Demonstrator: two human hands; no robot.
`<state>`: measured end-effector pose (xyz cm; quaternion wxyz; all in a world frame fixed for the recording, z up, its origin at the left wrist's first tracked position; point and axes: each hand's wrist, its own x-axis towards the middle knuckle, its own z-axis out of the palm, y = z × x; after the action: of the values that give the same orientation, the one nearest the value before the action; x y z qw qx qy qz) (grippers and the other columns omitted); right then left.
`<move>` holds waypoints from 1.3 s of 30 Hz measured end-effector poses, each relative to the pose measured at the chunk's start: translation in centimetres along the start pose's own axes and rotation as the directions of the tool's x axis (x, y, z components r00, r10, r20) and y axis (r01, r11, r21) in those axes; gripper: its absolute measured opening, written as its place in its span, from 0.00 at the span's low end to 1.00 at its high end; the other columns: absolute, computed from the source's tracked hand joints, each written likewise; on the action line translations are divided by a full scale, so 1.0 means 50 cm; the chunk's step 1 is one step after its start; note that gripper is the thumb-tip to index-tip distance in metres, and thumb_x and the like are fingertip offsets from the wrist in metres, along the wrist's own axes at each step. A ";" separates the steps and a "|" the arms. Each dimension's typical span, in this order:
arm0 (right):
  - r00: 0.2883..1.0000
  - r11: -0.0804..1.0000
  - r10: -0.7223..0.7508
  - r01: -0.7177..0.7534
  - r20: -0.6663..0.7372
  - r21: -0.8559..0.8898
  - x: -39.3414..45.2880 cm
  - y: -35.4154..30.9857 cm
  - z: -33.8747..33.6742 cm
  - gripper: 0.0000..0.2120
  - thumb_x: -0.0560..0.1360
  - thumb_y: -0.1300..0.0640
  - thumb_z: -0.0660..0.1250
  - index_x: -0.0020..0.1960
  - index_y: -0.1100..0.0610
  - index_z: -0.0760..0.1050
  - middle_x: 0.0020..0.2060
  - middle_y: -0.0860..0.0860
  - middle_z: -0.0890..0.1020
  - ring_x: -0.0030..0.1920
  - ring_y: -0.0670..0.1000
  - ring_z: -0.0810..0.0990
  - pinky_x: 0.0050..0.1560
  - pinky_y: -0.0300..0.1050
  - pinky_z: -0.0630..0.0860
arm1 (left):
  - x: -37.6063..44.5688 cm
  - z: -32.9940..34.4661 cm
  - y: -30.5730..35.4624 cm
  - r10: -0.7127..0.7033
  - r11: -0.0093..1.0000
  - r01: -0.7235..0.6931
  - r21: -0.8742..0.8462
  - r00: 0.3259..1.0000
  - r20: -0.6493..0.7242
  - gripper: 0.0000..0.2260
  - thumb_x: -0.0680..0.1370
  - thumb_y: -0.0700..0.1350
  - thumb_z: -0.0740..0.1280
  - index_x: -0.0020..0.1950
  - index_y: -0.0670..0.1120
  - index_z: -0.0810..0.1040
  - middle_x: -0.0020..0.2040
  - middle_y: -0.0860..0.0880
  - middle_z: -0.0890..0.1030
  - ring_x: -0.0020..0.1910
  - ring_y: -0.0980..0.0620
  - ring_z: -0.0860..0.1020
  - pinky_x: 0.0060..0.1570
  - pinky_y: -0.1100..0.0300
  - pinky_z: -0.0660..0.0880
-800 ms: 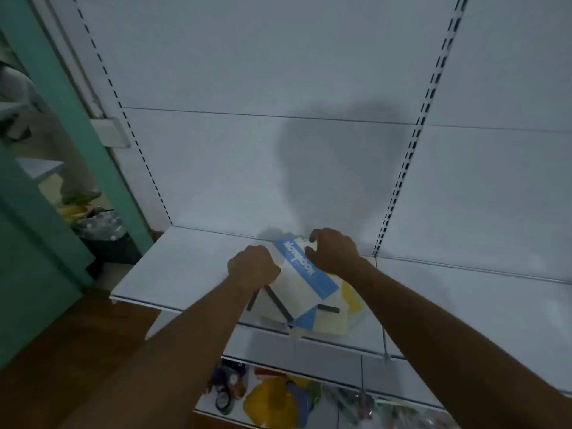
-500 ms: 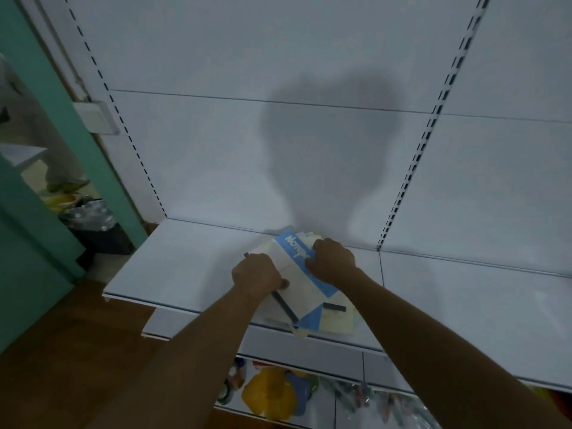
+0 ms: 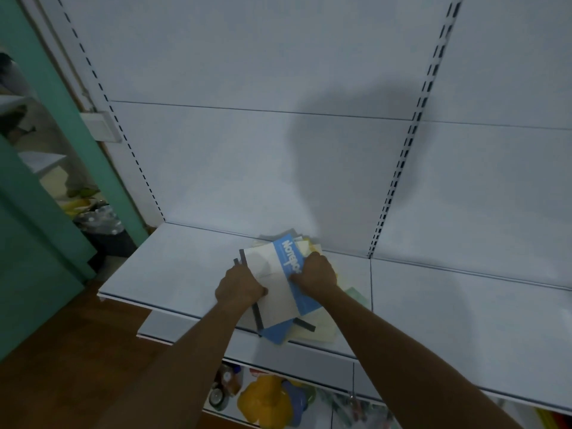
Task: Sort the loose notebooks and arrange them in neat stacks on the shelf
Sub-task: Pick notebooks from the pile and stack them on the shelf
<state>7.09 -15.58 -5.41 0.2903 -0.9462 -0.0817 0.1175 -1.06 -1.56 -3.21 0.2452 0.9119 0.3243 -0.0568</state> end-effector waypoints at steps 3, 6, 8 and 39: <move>0.999 0.992 -0.034 0.034 0.000 0.120 0.004 0.019 -0.013 0.25 0.70 0.51 0.71 0.60 0.64 0.68 0.56 0.59 0.76 0.57 0.58 0.77 0.55 0.50 0.76 | -0.011 0.009 0.022 -0.008 0.992 0.003 -0.123 0.999 -0.038 0.28 0.68 0.47 0.77 0.62 0.37 0.72 0.59 0.40 0.78 0.54 0.44 0.79 0.46 0.56 0.78; 0.999 0.963 -0.045 0.040 0.015 0.267 0.011 0.040 -0.038 0.22 0.73 0.54 0.68 0.59 0.63 0.64 0.52 0.57 0.78 0.53 0.58 0.79 0.44 0.44 0.74 | -0.018 0.018 0.058 0.013 0.970 -0.033 -0.241 0.996 -0.085 0.29 0.70 0.43 0.75 0.63 0.34 0.65 0.59 0.38 0.76 0.56 0.42 0.78 0.45 0.56 0.75; 0.999 0.933 -0.037 0.033 0.005 0.357 0.021 0.067 -0.068 0.18 0.74 0.54 0.67 0.56 0.60 0.62 0.45 0.53 0.77 0.45 0.53 0.79 0.35 0.40 0.71 | -0.020 0.025 0.096 0.055 0.954 -0.086 -0.286 0.992 -0.112 0.25 0.73 0.41 0.73 0.63 0.34 0.64 0.58 0.38 0.77 0.52 0.45 0.78 0.42 0.59 0.72; 0.967 0.785 0.252 -0.193 -0.020 0.588 0.016 0.628 -0.339 0.05 0.77 0.56 0.62 0.50 0.57 0.73 0.45 0.53 0.80 0.44 0.51 0.78 0.41 0.45 0.73 | -0.139 0.367 0.535 0.420 0.664 0.055 -0.746 0.797 0.433 0.15 0.72 0.31 0.65 0.51 0.49 0.78 0.47 0.49 0.83 0.46 0.50 0.81 0.39 0.59 0.79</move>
<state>15.17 -50.09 -9.78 0.5530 -0.8195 0.0846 0.1241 11.06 -32.27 -6.45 0.6756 0.7056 0.1318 -0.1683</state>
